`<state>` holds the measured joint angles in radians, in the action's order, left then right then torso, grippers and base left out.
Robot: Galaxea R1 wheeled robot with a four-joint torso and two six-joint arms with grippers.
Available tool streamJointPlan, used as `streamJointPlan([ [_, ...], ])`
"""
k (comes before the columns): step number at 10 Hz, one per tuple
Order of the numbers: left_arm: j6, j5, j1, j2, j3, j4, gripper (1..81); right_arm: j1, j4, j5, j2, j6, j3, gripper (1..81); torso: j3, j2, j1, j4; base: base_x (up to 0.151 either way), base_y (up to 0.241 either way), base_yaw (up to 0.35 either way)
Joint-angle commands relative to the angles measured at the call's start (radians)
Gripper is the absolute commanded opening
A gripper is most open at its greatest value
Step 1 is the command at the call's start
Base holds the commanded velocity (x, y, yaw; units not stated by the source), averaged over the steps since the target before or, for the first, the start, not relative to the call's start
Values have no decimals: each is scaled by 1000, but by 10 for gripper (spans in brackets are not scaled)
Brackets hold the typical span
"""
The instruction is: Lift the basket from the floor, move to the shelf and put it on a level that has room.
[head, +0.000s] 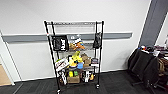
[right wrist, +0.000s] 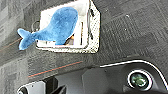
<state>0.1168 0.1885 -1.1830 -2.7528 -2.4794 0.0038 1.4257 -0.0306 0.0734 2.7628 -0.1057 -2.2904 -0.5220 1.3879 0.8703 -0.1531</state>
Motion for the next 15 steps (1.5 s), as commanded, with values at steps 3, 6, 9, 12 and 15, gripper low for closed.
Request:
streamJointPlan([
  [3, 0, 88, 145, 27, -1, -45, 811, -176, -29, -103, -15, 0, 42, 811, -137, 152, 95, 0, 0, 0, 0],
  [6, 0, 111, 196, 27, -6, -56, 811, -204, -40, -116, -19, -2, 51, 811, -243, 262, 167, 0, 0, 0, 0],
  [9, 3, 170, 275, 25, -6, -64, 811, -234, -54, -133, -22, -2, 65, 811, -338, 363, 232, 0, 0, 0, 0],
  [12, 3, 195, 331, 22, -7, -65, 811, -264, -68, -149, -21, -2, 82, 811, -437, 467, 298, 0, 0, 0, 0],
  [15, 3, 213, 384, 19, -12, -64, 811, -310, -91, -182, -18, 0, 94, 811, -435, 566, 361, 0, 0, 0, 0],
])
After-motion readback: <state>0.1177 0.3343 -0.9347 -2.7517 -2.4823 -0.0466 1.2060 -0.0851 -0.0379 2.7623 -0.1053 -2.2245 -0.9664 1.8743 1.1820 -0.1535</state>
